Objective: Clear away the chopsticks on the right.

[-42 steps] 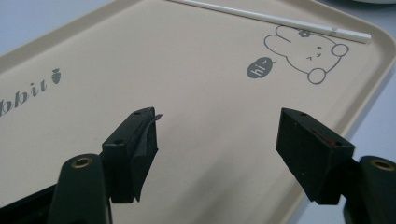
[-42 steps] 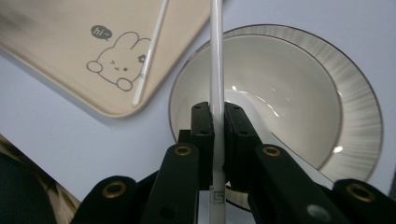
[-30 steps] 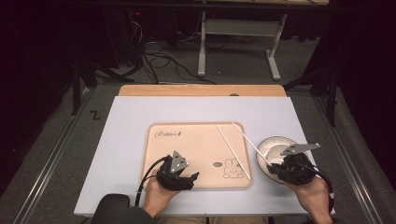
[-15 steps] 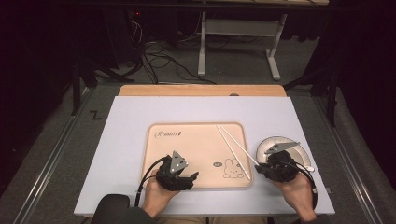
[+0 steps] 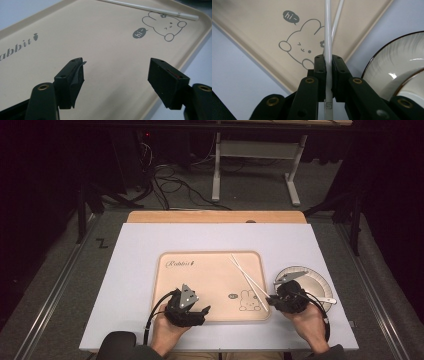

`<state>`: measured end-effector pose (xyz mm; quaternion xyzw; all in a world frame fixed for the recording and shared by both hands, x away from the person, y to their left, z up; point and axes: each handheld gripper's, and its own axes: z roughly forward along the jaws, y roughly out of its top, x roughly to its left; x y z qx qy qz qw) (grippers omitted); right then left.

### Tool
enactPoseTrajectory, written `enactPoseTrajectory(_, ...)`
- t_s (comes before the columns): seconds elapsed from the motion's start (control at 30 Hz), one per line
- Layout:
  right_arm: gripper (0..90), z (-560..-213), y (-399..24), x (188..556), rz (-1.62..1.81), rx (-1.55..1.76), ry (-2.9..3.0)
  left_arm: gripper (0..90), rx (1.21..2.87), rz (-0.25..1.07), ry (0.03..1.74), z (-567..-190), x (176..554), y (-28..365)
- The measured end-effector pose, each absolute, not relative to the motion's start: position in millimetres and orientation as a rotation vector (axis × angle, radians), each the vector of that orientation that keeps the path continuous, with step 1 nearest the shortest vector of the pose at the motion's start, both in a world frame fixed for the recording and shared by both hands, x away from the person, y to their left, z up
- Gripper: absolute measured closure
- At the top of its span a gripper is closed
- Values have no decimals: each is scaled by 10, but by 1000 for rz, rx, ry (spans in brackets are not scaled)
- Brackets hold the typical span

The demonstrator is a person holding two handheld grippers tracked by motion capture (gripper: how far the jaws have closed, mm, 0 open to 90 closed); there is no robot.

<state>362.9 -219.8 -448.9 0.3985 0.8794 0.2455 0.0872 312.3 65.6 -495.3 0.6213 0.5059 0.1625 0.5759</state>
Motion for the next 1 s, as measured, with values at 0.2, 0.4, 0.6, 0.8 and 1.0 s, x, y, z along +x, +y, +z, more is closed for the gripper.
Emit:
enactPoseTrajectory(0.2,849,-4572,-2088,3693,690,1172,2659,293,1443,394,1199,-4947,3100,715)
enactPoseTrajectory(0.4,849,-4592,-2025,3717,687,1160,2677,292,1441,416,1211,-4953,3058,750)
enactPoseTrajectory(0.6,849,-4660,-1899,3777,663,1129,2719,291,1421,422,1230,-4951,3046,800)
enactPoseTrajectory(0.8,848,-4688,-1844,3807,648,1117,2737,290,1424,433,1222,-4948,3002,815)
enactPoseTrajectory(1.0,847,-4752,-1790,3861,625,1109,2755,290,1419,442,1234,-4955,2986,838)
